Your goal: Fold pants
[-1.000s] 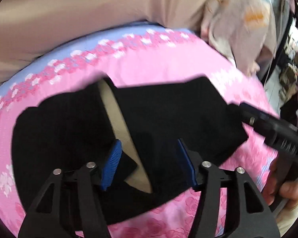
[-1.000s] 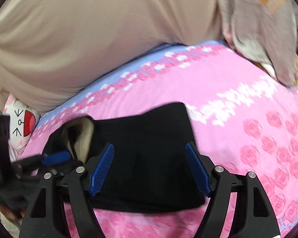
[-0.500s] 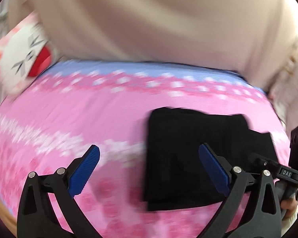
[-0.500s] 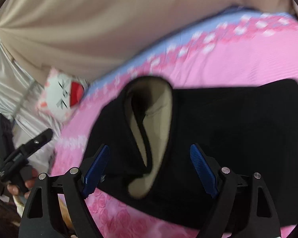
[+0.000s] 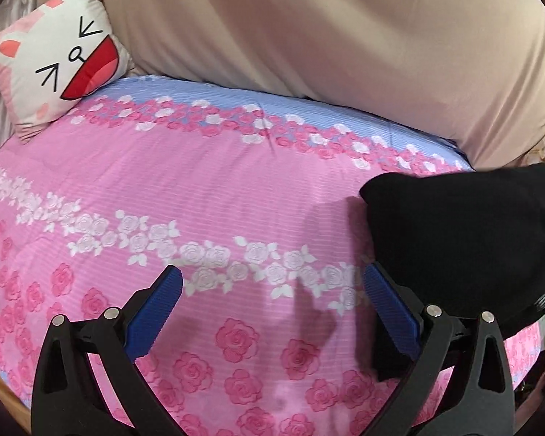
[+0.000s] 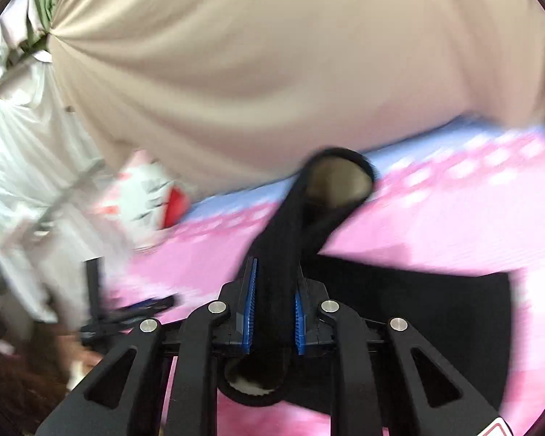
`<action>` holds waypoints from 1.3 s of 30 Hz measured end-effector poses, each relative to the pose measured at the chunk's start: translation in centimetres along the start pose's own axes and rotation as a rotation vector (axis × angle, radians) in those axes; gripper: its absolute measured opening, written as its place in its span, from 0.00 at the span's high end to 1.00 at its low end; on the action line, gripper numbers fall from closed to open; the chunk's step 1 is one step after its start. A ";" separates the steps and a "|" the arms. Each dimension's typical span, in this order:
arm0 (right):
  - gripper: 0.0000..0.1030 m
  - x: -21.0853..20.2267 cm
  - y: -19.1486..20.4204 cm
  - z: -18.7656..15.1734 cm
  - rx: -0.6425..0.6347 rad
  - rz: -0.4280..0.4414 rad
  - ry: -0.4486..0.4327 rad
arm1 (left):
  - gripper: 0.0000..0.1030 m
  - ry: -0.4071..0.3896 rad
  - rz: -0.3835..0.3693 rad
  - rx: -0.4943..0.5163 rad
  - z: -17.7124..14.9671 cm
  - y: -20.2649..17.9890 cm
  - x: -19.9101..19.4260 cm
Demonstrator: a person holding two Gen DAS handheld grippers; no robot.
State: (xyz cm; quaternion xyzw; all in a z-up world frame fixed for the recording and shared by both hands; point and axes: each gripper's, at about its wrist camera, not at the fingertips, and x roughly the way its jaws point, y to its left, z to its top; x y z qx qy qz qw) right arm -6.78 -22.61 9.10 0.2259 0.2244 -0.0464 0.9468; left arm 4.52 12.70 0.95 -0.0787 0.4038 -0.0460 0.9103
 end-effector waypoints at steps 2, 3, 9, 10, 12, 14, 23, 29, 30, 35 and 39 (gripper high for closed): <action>0.80 -0.6 -3.3 -1.3 0.017 -0.144 0.050 | 0.05 0.020 -0.012 0.004 -0.3 -0.3 0.7; 0.76 0.1 -5.5 -2.4 0.058 -0.197 0.107 | 0.05 0.033 -0.017 0.006 -0.5 -0.5 1.2; 0.41 0.9 -13.0 -7.9 0.369 -0.151 0.138 | 0.05 0.074 -0.026 0.077 -1.1 -3.9 2.4; 0.32 0.6 -12.9 -7.7 0.371 -0.132 0.115 | 0.05 0.071 -0.031 0.086 -1.1 -4.4 2.3; 0.31 0.9 -12.4 -7.1 0.335 -0.138 0.104 | 0.05 0.071 -0.040 0.099 -1.1 -5.3 2.2; 0.31 2.0 -12.2 -7.1 0.315 -0.141 0.142 | 0.05 0.078 -0.041 0.115 -1.2 -6.1 2.4; 0.79 0.1 -9.2 -5.6 0.152 -0.131 0.071 | 0.05 0.088 -0.035 0.201 -1.7 -10.4 2.4; 0.59 -0.9 -12.3 -7.1 0.093 -0.293 0.166 | 0.05 0.116 -0.035 0.221 -2.1 -11.3 3.8; 0.60 -0.1 -13.5 -8.0 0.133 -0.310 0.216 | 0.05 0.132 -0.034 0.216 -2.2 -11.4 4.1; 0.65 -5.8 -11.6 -6.7 0.166 -0.301 -0.036 | 0.05 0.150 -0.035 0.232 -2.6 -12.0 4.7; 0.86 -4.9 -8.5 -5.3 0.090 -0.209 -0.001 | 0.04 0.155 0.014 0.275 -3.4 -12.7 5.6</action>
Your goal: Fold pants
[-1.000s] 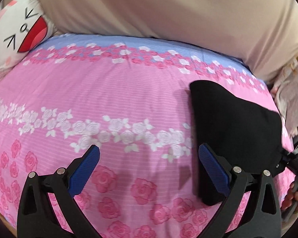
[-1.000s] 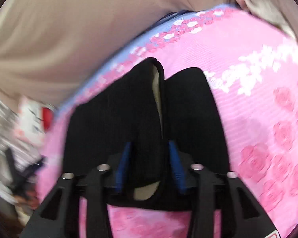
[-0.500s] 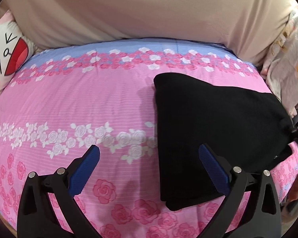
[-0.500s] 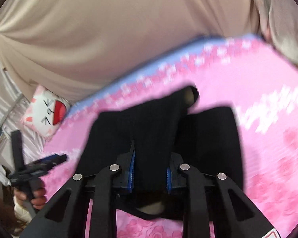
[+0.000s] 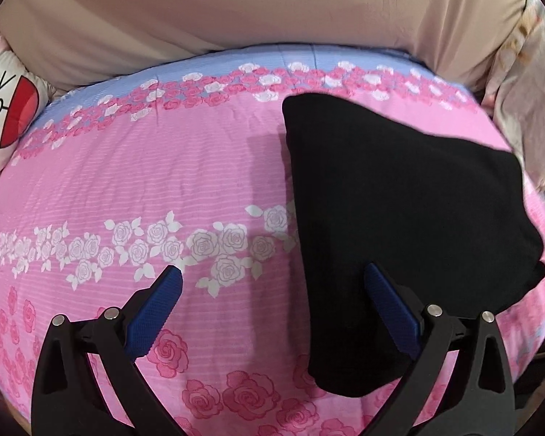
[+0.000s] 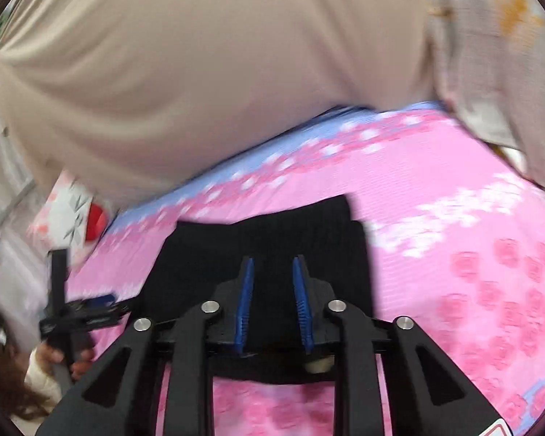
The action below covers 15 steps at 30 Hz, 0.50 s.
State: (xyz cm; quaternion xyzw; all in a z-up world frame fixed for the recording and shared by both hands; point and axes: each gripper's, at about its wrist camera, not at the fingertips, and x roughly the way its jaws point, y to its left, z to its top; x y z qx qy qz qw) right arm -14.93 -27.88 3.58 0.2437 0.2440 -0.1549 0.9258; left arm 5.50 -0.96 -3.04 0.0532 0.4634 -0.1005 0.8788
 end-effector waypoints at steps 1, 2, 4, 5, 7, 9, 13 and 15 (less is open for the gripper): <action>0.92 1.7 0.7 -0.7 -0.039 -0.008 0.056 | 0.04 -0.007 0.016 0.005 -0.2 -0.1 0.2; 0.93 3.7 0.9 -1.7 -0.058 -0.032 0.120 | 0.04 -0.015 0.020 0.006 -0.4 -0.1 0.2; 1.00 6.5 -1.2 -4.1 -0.035 -0.060 0.198 | 0.04 -0.027 0.014 0.010 -0.7 0.1 0.0; 1.00 6.0 -2.3 -4.2 0.028 -0.002 0.169 | 0.04 -0.029 0.007 0.007 -0.8 0.3 -0.3; 0.85 4.1 -4.1 -3.3 0.164 0.009 0.155 | 0.05 -0.040 -0.027 -0.004 -0.7 0.8 -1.1; 0.54 1.8 -4.5 -2.3 0.149 -0.074 0.078 | 0.05 -0.060 -0.069 -0.026 -0.5 1.4 -1.8; 0.25 0.2 -5.8 -1.6 0.140 -0.150 0.044 | 0.05 -0.001 -0.177 -0.129 0.4 2.7 1.0; 0.25 1.4 -6.8 -1.9 0.194 -0.085 0.089 | 0.05 0.062 -0.279 -0.201 0.5 3.2 3.3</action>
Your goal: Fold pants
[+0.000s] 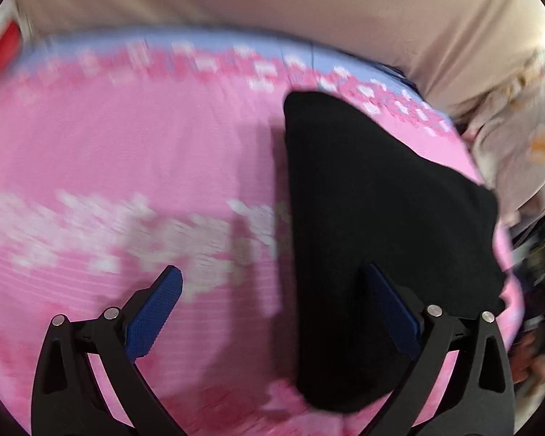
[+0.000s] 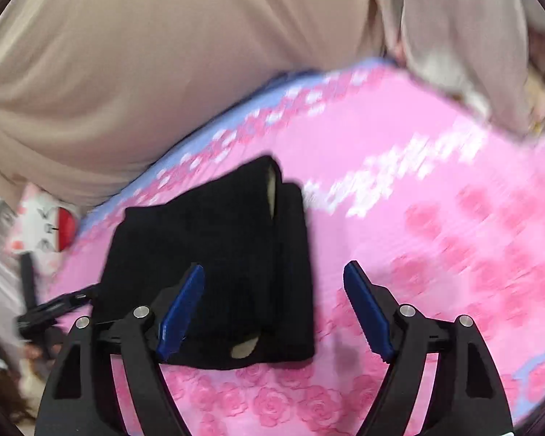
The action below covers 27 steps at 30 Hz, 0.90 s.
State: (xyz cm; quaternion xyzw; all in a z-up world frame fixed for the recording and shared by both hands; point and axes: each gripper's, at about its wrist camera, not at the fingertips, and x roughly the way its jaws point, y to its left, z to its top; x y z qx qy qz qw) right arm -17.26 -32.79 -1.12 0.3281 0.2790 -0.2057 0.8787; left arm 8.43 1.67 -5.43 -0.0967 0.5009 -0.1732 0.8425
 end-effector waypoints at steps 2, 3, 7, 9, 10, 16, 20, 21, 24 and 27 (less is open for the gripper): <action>0.24 2.3 -0.6 -0.4 0.064 0.045 0.069 | 0.05 0.004 -0.065 -0.094 0.2 0.7 0.7; 0.24 3.4 -1.0 -1.0 0.088 0.052 0.111 | 0.05 0.003 -0.083 -0.095 0.4 0.4 0.9; 0.40 5.6 0.7 -1.5 0.042 0.034 0.104 | 0.37 0.017 -0.093 0.044 0.8 -2.1 2.2; 0.60 5.5 2.7 -1.3 -0.016 -0.020 0.076 | 0.71 0.005 -0.154 0.072 1.2 -2.6 1.1; 0.65 5.0 3.7 -1.0 -0.042 -0.033 0.063 | 0.75 0.005 -0.156 0.082 1.4 -2.6 0.6; 0.56 3.8 8.9 -0.9 -0.159 0.052 0.060 | 0.82 -0.064 -0.047 0.096 0.5 1.2 -5.9; 0.42 6.4 7.8 -2.3 -0.148 -0.093 0.114 | 0.84 -0.056 0.348 0.076 -1.2 5.3 -4.6; 0.42 5.7 7.6 -2.1 -0.109 -0.080 0.091 | 0.83 -0.061 0.337 0.042 -1.2 5.8 -5.1; 0.56 1.7 9.7 -0.2 -0.150 -0.046 -0.084 | 0.77 -0.138 0.198 -0.016 -0.5 5.4 -8.0; 0.56 0.9 14.3 1.5 -0.268 0.006 -0.137 | 0.45 -0.212 0.146 0.033 1.7 2.1 -9.1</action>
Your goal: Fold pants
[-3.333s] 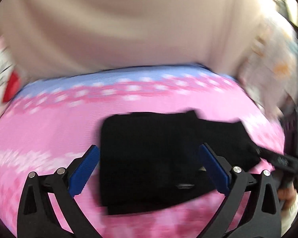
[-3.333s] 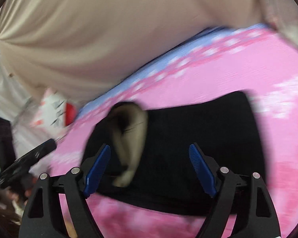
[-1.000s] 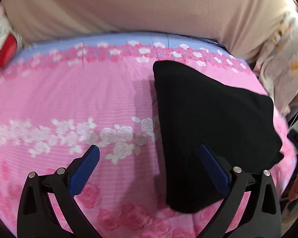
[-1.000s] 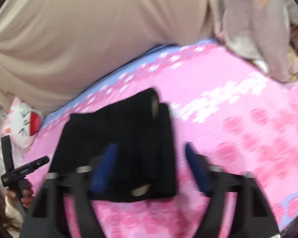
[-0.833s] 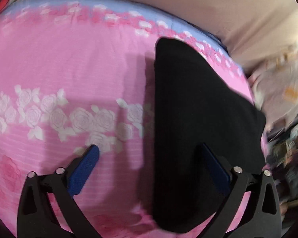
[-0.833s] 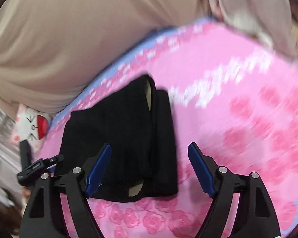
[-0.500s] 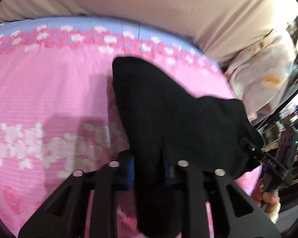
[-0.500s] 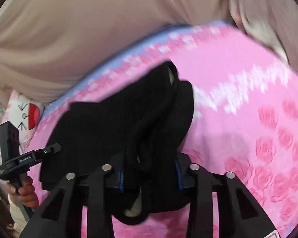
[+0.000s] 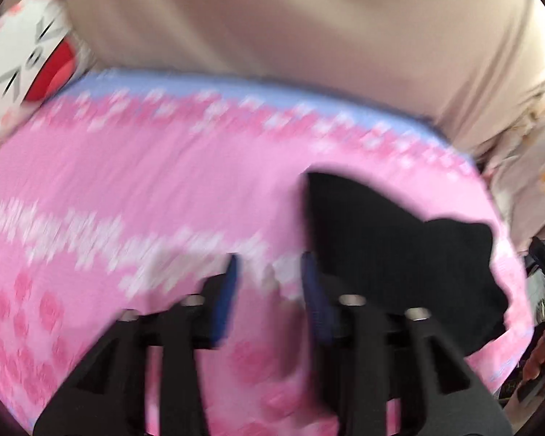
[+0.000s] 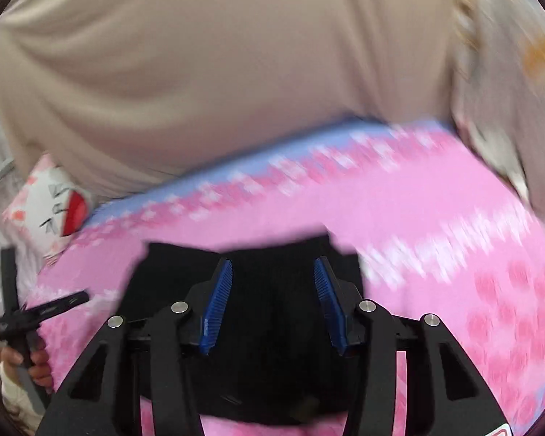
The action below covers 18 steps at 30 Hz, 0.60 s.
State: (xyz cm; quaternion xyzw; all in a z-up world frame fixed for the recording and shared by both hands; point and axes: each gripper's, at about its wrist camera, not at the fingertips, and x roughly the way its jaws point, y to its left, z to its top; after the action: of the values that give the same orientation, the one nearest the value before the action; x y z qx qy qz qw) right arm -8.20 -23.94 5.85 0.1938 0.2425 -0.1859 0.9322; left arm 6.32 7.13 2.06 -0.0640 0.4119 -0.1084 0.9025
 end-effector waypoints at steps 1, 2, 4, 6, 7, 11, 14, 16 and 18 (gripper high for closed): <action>0.62 0.8 1.3 0.6 -0.025 0.052 0.022 | 0.41 -0.013 -0.026 0.008 1.2 -1.5 0.2; 0.67 2.0 2.1 1.0 -0.037 0.080 0.046 | 0.40 -0.017 -0.052 0.017 2.1 -2.8 0.7; 0.80 5.6 3.8 1.0 -0.067 0.116 0.140 | 0.39 0.010 -0.090 0.038 3.5 -5.4 3.2; 0.85 8.9 4.0 0.4 -0.071 0.086 0.220 | 0.37 0.081 -0.052 0.067 4.4 -6.5 7.4; 0.97 11.3 2.5 -0.3 -0.059 -0.010 0.257 | 0.36 0.142 0.033 0.075 4.5 -6.3 10.6; 1.00 12.5 -3.1 -1.2 0.192 0.064 0.308 | 0.21 0.203 0.094 0.056 4.6 -4.4 14.7; 0.92 9.6 0.4 -0.2 0.029 0.016 0.216 | 0.19 0.142 0.160 0.113 4.5 -5.0 13.9; 1.00 10.9 0.6 -0.9 -0.044 -0.044 0.261 | 0.19 0.120 0.175 0.123 4.4 -5.3 13.2; 1.00 12.4 -1.1 -1.6 -0.020 -0.065 0.279 | 0.21 0.072 0.177 0.134 4.1 -5.4 11.8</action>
State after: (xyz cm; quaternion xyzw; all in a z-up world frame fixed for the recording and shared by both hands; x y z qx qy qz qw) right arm 0.78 -27.30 -2.24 0.2006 0.3778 -0.1846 0.8849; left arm 16.20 -0.95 -2.73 0.0369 0.4398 -0.0577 0.8955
